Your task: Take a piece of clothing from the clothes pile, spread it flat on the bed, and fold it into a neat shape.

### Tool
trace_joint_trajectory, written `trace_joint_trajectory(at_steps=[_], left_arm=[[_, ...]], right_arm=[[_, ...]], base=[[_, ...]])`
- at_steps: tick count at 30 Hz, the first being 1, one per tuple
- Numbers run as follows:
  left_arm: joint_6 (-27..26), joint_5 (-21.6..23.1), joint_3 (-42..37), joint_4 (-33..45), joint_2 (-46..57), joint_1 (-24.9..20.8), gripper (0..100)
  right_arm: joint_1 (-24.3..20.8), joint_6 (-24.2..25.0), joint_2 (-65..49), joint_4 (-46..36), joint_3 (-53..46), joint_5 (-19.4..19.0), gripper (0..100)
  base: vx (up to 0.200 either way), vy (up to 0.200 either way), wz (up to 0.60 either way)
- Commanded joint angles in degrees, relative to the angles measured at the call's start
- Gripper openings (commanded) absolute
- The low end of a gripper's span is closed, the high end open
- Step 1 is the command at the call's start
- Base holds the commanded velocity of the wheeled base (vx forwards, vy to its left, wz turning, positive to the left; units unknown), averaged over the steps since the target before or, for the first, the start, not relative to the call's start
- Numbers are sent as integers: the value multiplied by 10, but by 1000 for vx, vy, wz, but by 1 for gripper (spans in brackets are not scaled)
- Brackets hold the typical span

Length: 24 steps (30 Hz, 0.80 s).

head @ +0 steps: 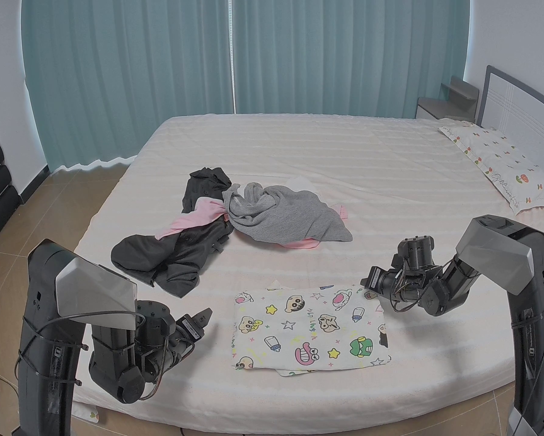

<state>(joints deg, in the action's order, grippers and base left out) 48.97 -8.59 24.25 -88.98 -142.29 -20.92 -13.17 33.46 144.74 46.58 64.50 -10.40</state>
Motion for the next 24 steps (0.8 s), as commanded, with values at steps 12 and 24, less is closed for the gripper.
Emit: trace_joint_trajectory(at_steps=[12, 24], left_arm=[[2, 0, 1, -10, -2, 0, 100], [-69, 0, -8, -10, 112, 42, 100]], right_arm=[[2, 1, 8, 22, -7, 13, 100], [35, 33, -219, 56, -163, 35, 100]], base=[[0, 0, 0], [0, 0, 0]])
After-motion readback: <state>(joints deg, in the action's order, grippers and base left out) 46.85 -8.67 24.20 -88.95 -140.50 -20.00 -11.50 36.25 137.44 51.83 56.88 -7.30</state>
